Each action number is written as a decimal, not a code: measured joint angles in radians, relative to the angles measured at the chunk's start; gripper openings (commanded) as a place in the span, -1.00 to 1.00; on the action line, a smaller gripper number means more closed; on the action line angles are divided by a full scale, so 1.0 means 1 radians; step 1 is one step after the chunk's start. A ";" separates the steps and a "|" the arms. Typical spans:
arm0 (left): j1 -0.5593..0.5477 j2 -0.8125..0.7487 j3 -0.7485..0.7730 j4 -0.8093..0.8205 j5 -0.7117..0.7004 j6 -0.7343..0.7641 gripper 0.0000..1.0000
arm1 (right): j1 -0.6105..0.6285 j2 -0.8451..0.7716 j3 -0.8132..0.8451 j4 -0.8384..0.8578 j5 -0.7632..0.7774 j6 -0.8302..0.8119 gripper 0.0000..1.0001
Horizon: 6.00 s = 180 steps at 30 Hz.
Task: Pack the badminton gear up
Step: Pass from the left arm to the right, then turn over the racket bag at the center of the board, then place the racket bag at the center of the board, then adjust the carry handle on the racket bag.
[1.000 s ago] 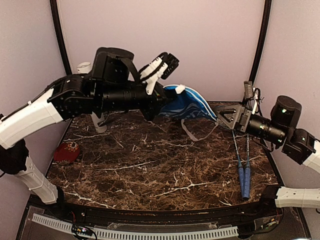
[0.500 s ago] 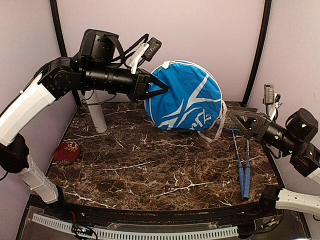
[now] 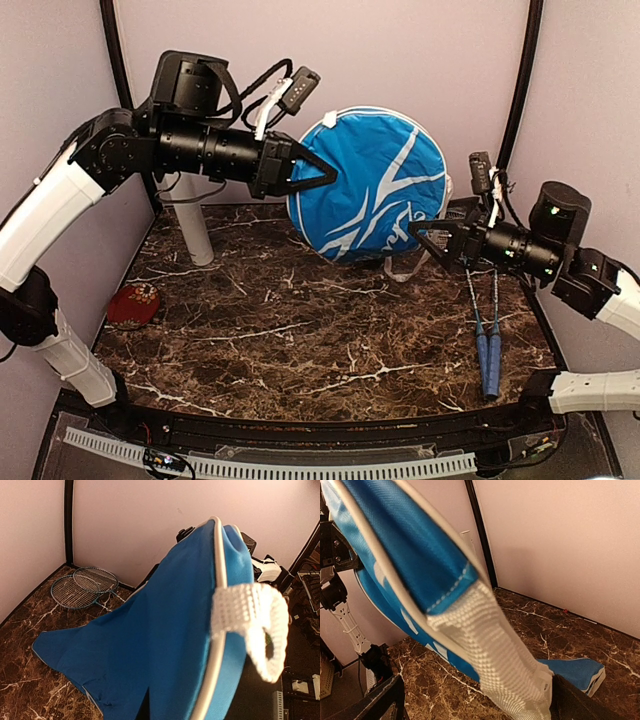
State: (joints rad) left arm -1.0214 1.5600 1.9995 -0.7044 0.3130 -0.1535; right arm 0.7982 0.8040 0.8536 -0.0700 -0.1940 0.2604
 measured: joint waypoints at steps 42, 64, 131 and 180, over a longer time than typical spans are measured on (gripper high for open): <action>0.088 -0.103 -0.002 0.014 0.039 0.026 0.66 | -0.170 0.269 0.304 -0.013 -0.481 0.060 -1.00; 0.110 -0.242 -0.307 0.198 -0.145 -0.009 0.87 | -0.175 0.280 0.337 0.127 -0.288 0.845 -1.00; -0.154 0.269 -0.752 0.644 -0.287 -0.168 0.63 | -0.315 0.383 -0.185 0.013 0.223 0.443 0.38; -0.237 0.500 -0.578 0.558 -0.371 -0.184 -0.24 | -0.315 0.314 -0.317 -0.013 0.162 0.453 0.37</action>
State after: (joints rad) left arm -1.2587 2.0598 1.4216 -0.1463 -0.0578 -0.3374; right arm 0.4831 1.1179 0.5362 -0.0826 -0.0319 0.7132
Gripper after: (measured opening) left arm 0.335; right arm 0.686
